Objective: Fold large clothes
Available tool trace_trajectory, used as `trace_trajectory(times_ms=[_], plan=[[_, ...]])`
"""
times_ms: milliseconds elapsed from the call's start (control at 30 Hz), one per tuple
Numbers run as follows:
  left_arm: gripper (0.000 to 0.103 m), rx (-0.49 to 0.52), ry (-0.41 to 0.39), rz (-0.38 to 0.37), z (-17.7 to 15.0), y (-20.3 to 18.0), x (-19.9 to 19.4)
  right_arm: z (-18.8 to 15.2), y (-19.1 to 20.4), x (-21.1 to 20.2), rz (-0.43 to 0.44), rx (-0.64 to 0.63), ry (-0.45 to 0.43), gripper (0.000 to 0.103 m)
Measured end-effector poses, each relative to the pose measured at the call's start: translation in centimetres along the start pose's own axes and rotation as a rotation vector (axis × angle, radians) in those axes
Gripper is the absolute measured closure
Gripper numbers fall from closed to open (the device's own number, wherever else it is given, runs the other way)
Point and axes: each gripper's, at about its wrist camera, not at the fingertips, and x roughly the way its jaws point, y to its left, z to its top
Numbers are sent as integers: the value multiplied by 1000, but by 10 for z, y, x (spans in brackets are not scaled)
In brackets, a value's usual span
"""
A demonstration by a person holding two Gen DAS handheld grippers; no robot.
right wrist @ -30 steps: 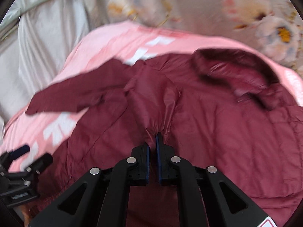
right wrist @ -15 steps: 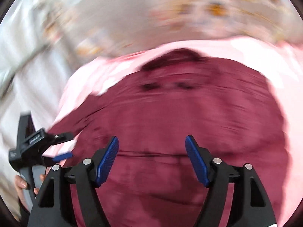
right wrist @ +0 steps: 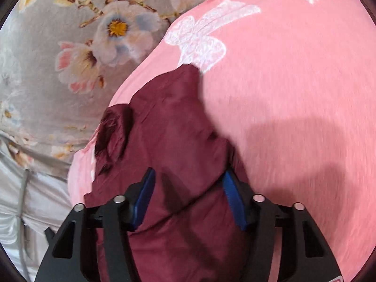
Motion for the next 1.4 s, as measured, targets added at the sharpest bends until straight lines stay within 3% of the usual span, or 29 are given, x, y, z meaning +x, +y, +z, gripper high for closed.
trace_trajectory(times_ms=[67, 100, 133, 200, 267, 333, 433, 600, 733, 800, 867, 967, 1000, 1067, 1167, 1267, 1400], plan=[[99, 21, -28, 29, 3, 3, -2, 5, 3, 4, -16, -18, -13, 68], [99, 21, -39, 37, 4, 5, -4, 8, 4, 3, -14, -21, -17, 90], [99, 19, -52, 38, 4, 6, -6, 10, 7, 1, -5, -28, -28, 97], [99, 19, -76, 52, 3, 9, -9, 9, 18, -17, 14, -96, -89, 100], [102, 44, -65, 102, 0, 9, 4, 6, 28, -23, -68, -185, -130, 101], [102, 59, -44, 130, -5, 12, 17, 4, 25, -14, -147, -212, -108, 102], [102, 109, -85, 154, -11, 7, 19, -3, 8, 8, -233, -224, -48, 103], [100, 214, -137, 259, -19, -9, 20, -5, 24, 13, -331, -344, -62, 102], [100, 222, -179, 372, -19, -1, -9, -15, 35, -23, -379, -388, -128, 92], [94, 224, -214, 424, -18, 5, -29, -21, 46, -43, -375, -420, -167, 91], [89, 223, -233, 406, -14, 1, -45, -29, 65, -55, -333, -459, -175, 91], [80, 219, -205, 246, -10, -28, -53, -40, 106, -44, -242, -538, -134, 91], [68, 237, -192, 201, -11, -42, -48, -45, 117, -36, -215, -554, -112, 91], [63, 295, -158, 154, -19, -72, -31, -59, 141, -11, -166, -597, -49, 91], [63, 377, -113, 175, -35, -103, 8, -85, 160, 26, -147, -670, 45, 91], [63, 393, -70, 216, -50, -104, 41, -104, 160, 56, -192, -714, 97, 91], [62, 424, -125, 241, -67, -96, 53, -113, 150, 69, -220, -727, 101, 91]])
